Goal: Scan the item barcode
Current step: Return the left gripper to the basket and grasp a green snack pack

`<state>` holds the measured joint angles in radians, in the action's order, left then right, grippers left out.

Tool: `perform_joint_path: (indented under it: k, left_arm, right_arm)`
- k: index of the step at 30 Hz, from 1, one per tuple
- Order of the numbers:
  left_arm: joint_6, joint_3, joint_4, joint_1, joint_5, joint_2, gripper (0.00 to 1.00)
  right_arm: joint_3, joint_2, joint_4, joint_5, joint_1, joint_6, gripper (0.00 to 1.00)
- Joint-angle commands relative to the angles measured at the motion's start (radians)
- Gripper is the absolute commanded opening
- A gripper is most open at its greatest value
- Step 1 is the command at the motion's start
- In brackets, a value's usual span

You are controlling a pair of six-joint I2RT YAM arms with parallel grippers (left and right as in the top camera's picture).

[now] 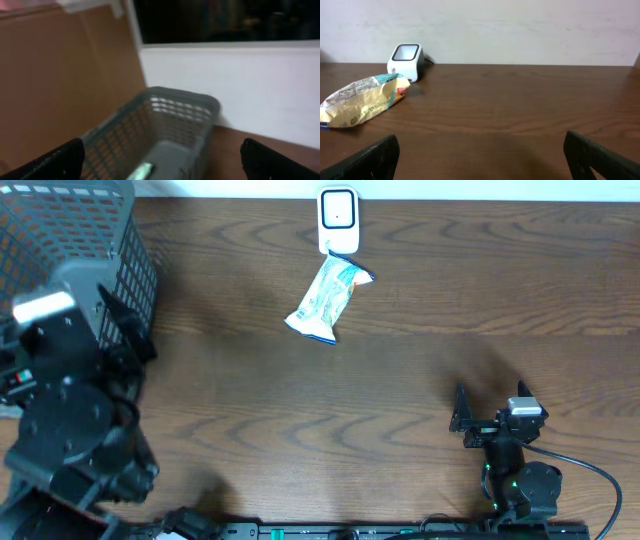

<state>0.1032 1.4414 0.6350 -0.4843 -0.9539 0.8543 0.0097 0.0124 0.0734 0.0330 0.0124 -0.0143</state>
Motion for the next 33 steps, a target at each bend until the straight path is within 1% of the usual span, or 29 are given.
perform_joint_path:
  k: [1, 2, 3, 4, 6, 10, 12, 15, 19, 20, 23, 25, 27, 29, 31, 33]
  left_arm:
    - [0.058, 0.001, -0.089, 0.086, -0.070, 0.027, 0.98]
    - [0.074, 0.001, -0.115, 0.135, -0.039, 0.041, 0.98]
    - [0.088, 0.001, -0.117, 0.164, -0.008, 0.050, 0.98]
    - [0.101, 0.001, -0.116, 0.223, 0.030, 0.076, 0.98]
    - [0.103, 0.001, -0.116, 0.272, 0.029, 0.106, 0.98]
    - [0.102, 0.001, -0.090, 0.304, 0.046, 0.173, 0.98]
    - [0.102, 0.001, -0.027, 0.304, 0.169, 0.201, 0.98]
    - [0.101, 0.001, 0.080, 0.304, 0.464, 0.240, 0.98]
    - [0.052, 0.001, 0.142, 0.304, 0.808, 0.277, 0.98]
    - [0.052, 0.001, 0.153, 0.304, 0.928, 0.283, 0.98]
    - [0.047, 0.001, 0.174, 0.304, 1.181, 0.301, 0.98]
    - [0.010, 0.001, 0.182, 0.304, 1.247, 0.317, 0.98]
    - [-0.061, 0.001, 0.210, 0.304, 1.324, 0.357, 0.98]
    - [-0.064, 0.001, 0.237, 0.304, 1.351, 0.390, 0.98]
    - [-0.056, 0.001, 0.292, 0.304, 1.351, 0.429, 0.98]
    - [-0.045, 0.001, 0.314, 0.304, 1.350, 0.467, 0.98]
  right_arm:
    - [-0.004, -0.005, 0.001, 0.000, -0.014, 0.001, 0.99]
    - [-0.003, -0.005, 0.001, 0.000, -0.014, 0.001, 0.99]
    - [-0.004, -0.005, 0.001, 0.000, -0.014, 0.001, 0.99]
    - [-0.004, -0.005, 0.001, 0.000, -0.014, 0.001, 0.99]
    - [-0.003, -0.005, 0.001, 0.000, -0.014, 0.001, 0.99]
    - [-0.004, -0.005, 0.001, 0.000, -0.014, 0.001, 0.99]
    - [-0.004, -0.005, 0.001, 0.000, -0.014, 0.001, 0.99]
    - [-0.004, -0.005, 0.001, 0.000, -0.014, 0.001, 0.99]
    - [-0.004, -0.005, 0.001, 0.000, -0.014, 0.001, 0.99]
    - [-0.003, -0.005, 0.001, 0.000, -0.014, 0.001, 0.99]
    - [-0.004, -0.005, 0.001, 0.000, -0.014, 0.001, 0.99]
    - [-0.003, -0.005, 0.001, 0.000, -0.014, 0.001, 0.99]
    - [-0.003, -0.005, 0.001, 0.000, -0.014, 0.001, 0.99]
    - [-0.004, -0.005, 0.001, 0.000, -0.014, 0.001, 0.99]
    - [-0.003, -0.005, 0.001, 0.000, -0.014, 0.001, 0.99]
    - [-0.003, -0.005, 0.001, 0.000, -0.014, 0.001, 0.99]
